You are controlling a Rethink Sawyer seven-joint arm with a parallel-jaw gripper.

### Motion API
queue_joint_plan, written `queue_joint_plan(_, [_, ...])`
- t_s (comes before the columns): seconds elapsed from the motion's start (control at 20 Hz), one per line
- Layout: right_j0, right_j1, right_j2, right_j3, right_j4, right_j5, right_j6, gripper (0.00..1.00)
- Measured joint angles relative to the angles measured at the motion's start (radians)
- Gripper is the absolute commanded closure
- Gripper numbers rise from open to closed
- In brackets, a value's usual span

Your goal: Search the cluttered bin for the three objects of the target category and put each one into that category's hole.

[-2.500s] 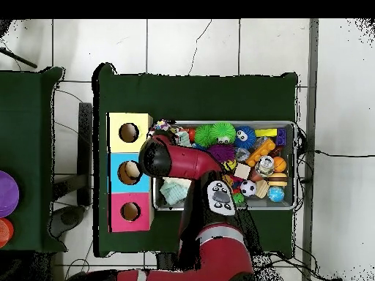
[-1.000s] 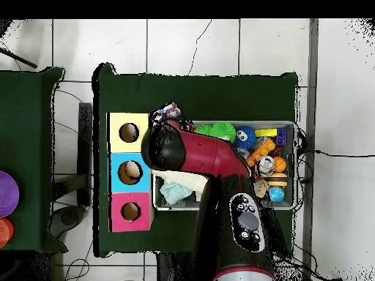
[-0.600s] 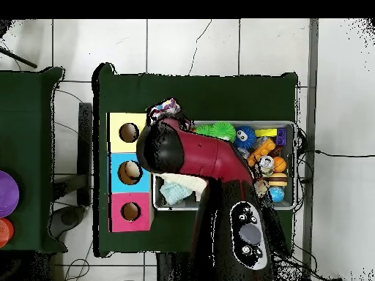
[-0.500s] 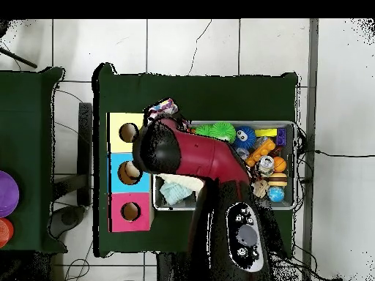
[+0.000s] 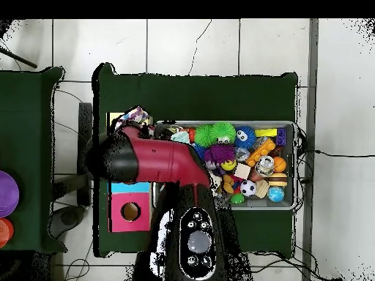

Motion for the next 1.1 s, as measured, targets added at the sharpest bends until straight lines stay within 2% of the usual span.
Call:
queue_joint_plan(0.35, [0.051, 0.008, -0.022, 0.000, 0.040, 0.000, 0.000, 1.00])
queue_joint_plan(1.1, [0.053, 0.066, -0.023, 0.000, 0.088, -0.001, 0.000, 1.00])
